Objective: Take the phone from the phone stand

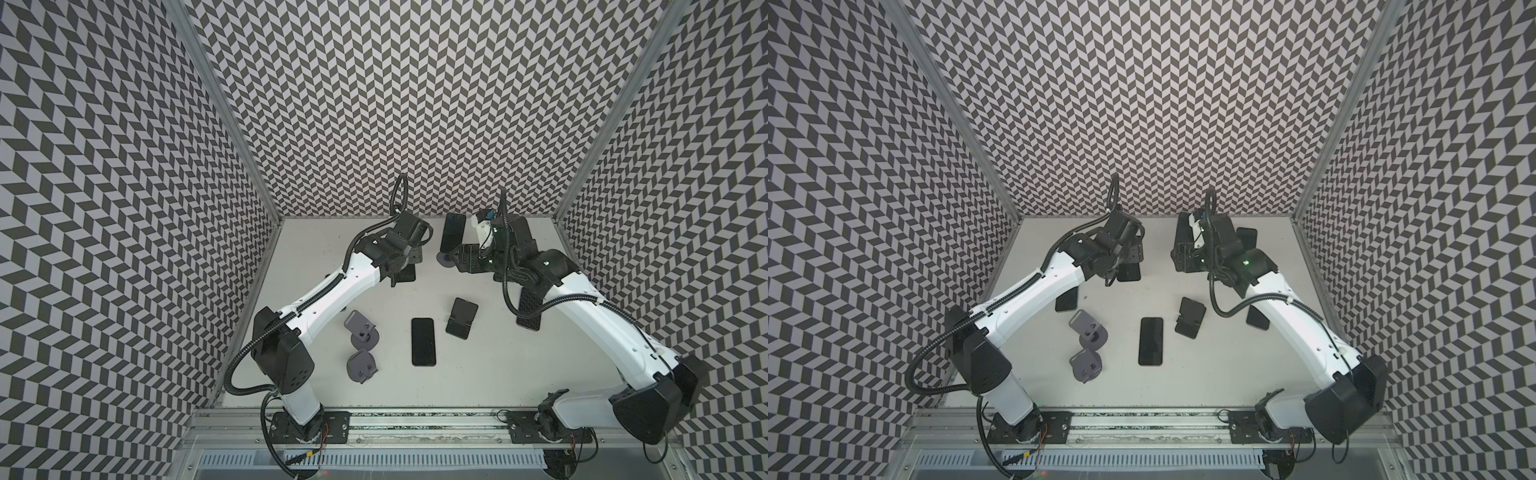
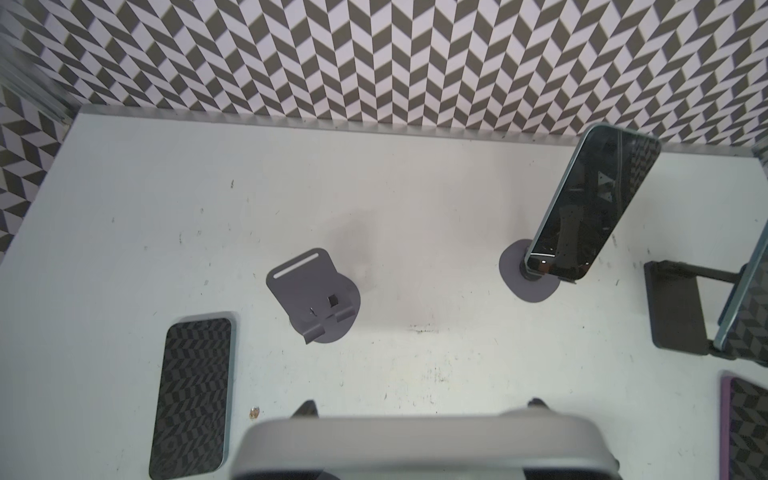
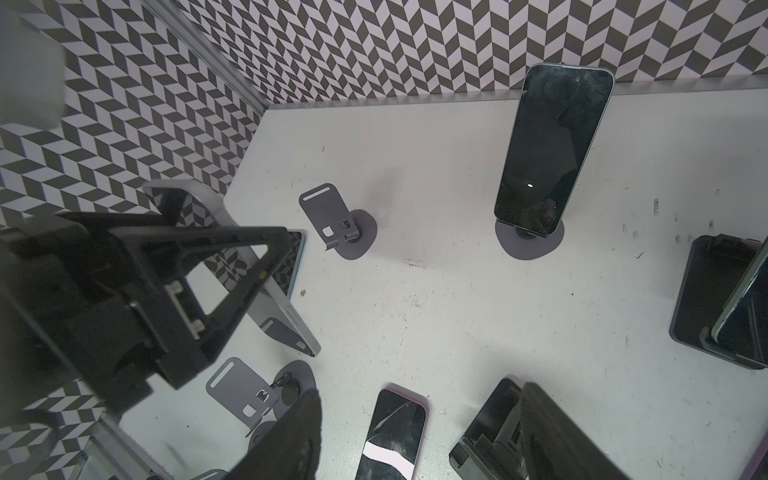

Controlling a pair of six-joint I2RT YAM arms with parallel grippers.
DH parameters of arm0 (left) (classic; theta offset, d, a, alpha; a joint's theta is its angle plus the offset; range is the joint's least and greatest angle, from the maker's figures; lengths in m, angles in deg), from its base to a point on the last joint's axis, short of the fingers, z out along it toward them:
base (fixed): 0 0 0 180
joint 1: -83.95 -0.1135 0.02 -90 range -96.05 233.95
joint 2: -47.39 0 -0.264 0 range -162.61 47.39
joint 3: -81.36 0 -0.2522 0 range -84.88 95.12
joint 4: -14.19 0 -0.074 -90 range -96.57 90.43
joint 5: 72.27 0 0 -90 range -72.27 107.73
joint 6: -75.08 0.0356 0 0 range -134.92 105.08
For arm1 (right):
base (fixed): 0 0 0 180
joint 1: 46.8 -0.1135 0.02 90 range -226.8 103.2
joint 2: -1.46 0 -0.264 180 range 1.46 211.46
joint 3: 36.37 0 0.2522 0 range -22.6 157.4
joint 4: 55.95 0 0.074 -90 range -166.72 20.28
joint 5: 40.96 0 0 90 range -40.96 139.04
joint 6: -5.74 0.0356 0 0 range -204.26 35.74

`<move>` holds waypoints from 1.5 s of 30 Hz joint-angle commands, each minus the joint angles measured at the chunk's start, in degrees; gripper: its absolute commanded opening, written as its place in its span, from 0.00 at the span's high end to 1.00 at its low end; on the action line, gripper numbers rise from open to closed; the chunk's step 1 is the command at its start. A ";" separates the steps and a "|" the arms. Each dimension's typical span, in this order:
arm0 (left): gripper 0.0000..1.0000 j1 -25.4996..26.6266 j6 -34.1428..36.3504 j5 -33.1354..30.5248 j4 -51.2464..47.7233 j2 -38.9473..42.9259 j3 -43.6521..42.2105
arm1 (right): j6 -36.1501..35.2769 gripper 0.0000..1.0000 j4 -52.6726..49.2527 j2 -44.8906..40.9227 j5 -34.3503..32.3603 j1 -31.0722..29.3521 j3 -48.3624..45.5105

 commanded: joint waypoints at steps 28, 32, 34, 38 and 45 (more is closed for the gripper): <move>0.33 -2.07 1.10 9.95 -1.06 -2.02 -0.85 | -1.00 0.27 1.59 -1.26 -1.80 1.38 1.27; 0.33 -2.43 2.21 10.73 -1.72 -2.77 -0.21 | -1.12 0.27 1.81 -1.48 -1.82 1.64 1.25; 0.33 -2.43 2.89 10.57 -1.61 -3.09 -0.04 | -1.24 0.27 1.85 -1.60 -1.81 1.63 1.34; 0.33 -2.85 2.74 9.99 -1.39 -4.06 -0.30 | -1.22 0.27 1.91 -2.12 -1.78 1.72 0.38; 0.33 -3.13 1.58 10.38 -0.71 -6.78 -0.04 | -1.20 0.27 2.43 -2.34 -1.30 1.72 -1.59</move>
